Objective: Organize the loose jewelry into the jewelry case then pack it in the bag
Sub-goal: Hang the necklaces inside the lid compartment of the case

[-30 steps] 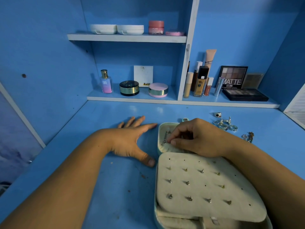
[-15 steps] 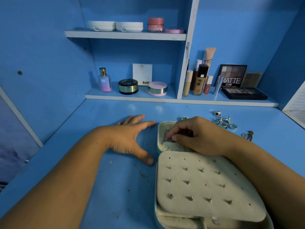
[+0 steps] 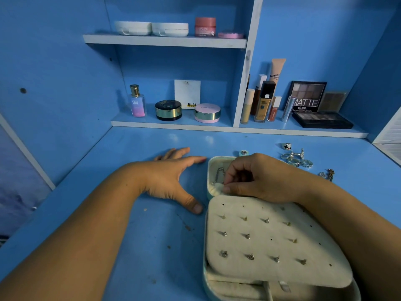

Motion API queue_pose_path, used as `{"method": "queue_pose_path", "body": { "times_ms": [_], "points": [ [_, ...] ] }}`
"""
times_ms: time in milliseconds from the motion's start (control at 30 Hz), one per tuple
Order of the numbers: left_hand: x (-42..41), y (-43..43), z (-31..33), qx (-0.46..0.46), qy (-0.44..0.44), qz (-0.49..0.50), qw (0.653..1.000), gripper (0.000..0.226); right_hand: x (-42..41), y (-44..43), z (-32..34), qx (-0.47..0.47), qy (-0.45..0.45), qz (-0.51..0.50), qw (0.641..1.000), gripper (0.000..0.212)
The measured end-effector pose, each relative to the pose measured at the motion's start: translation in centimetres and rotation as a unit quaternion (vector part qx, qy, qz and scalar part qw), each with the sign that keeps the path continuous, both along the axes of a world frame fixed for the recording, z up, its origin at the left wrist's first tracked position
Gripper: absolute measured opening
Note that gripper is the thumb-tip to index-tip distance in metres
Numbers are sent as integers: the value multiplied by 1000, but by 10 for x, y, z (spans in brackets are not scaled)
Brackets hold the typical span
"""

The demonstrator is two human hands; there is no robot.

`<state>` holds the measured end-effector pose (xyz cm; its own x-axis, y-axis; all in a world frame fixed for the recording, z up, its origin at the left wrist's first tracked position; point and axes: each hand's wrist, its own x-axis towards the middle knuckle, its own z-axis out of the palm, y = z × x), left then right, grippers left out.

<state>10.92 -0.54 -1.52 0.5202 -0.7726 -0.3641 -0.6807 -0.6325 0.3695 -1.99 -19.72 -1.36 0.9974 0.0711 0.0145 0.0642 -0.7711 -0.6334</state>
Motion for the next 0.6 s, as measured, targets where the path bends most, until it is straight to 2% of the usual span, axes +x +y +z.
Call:
{"method": "queue_pose_path", "body": {
  "times_ms": [233, 400, 600],
  "points": [
    [0, 0, 0, 1, -3, -3, 1000, 118, 0, 0, -1, 6, -24, 3, 1000, 5],
    [0, -1, 0, 0, 3, 0, 1000, 118, -1, 3, -1, -43, -3, 24, 999, 21],
    [1, 0, -1, 1, 0, -1, 1000, 118, 0, 2, -2, -43, 4, 0, 999, 7]
  ]
}}
